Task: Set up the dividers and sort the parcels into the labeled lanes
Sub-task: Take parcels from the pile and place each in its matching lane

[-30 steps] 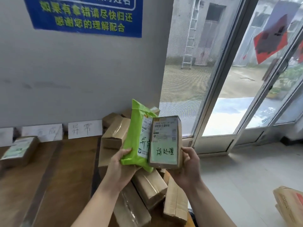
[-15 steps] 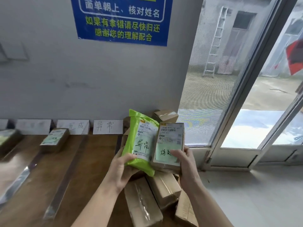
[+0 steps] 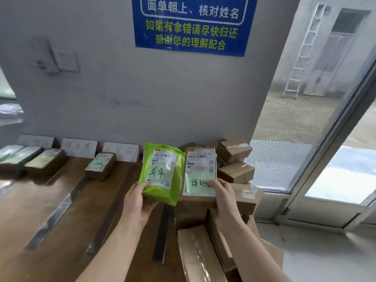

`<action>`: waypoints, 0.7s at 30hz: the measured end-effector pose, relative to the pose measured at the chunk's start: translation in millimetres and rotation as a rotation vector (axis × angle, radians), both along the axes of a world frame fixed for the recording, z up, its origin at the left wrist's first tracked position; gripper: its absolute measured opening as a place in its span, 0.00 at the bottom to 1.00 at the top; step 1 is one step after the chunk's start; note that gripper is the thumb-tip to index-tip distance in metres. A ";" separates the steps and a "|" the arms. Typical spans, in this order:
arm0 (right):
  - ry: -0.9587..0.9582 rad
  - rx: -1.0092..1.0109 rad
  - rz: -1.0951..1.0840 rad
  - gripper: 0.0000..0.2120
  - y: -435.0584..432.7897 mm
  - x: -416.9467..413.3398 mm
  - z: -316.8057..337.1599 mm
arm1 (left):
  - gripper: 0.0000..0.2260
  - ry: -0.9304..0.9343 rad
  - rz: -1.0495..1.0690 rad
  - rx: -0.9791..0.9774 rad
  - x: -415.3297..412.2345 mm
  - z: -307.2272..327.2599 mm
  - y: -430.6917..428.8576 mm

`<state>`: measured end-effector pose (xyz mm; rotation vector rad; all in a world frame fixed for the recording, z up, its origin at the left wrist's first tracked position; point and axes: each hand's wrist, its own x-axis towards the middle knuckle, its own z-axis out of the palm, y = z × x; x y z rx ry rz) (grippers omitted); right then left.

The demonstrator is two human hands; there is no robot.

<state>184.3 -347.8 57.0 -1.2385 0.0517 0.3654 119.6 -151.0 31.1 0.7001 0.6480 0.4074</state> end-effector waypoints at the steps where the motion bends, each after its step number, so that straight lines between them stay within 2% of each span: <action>1: 0.000 -0.019 0.007 0.22 9.8 3.3 -0.2 | 0.10 0.020 0.010 0.000 4.8 -2.2 8.8; 7: 0.071 -0.053 0.027 0.21 69.4 27.1 -8.0 | 0.12 0.128 0.030 0.053 41.4 -23.0 55.2; 13: 0.128 -0.048 -0.001 0.20 114.9 51.0 -17.2 | 0.15 0.237 -0.027 0.013 81.7 -58.4 85.5; 21: 0.150 -0.074 -0.031 0.25 141.6 69.5 -33.9 | 0.19 0.361 -0.115 0.015 125.3 -95.0 112.1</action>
